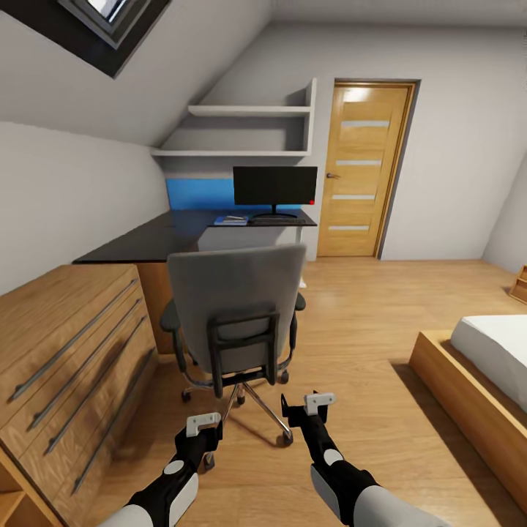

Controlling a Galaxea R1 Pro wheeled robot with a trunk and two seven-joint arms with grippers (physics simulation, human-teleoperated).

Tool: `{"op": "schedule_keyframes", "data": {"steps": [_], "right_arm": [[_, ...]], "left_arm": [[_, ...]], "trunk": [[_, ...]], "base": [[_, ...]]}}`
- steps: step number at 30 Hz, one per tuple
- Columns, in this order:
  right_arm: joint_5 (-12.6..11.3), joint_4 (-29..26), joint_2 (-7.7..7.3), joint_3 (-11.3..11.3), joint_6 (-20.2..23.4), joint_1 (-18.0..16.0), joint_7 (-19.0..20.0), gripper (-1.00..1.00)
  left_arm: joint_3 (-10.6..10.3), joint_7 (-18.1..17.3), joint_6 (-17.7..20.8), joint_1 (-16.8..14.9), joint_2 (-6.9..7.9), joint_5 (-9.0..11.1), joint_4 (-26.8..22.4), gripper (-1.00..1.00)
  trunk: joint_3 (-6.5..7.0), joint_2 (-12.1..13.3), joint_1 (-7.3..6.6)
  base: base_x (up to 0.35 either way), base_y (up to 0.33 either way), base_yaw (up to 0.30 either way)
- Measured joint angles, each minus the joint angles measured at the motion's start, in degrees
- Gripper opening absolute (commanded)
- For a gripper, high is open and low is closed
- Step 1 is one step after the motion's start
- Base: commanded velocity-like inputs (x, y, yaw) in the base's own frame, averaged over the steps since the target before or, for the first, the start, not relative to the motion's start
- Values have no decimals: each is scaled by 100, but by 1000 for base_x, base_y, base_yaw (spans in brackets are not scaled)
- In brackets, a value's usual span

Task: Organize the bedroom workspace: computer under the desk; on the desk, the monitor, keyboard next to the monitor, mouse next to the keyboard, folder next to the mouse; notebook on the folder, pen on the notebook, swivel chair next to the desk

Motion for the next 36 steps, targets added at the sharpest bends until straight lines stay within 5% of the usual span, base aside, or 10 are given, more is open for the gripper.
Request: {"op": "schedule_keyframes", "data": {"steps": [11, 22, 36], "right_arm": [[7, -28, -14, -2, -16, 0, -4, 100], [25, -64, 32, 53, 28, 1, 13, 100], [70, -788, 32, 55, 904, -7, 35, 100]], "left_arm": [[-2, 12, 20, 0, 7, -7, -85, 100], [-11, 14, 398, -1, -19, -22, -917, 100], [-17, 500, 788, 0, -28, -26, -1607, 100]], "trunk": [[-142, -441, 242], [-337, -882, 483], [-588, -1444, 791]], "base": [[0, 0, 0], [0, 0, 0], [0, 0, 0]]}}
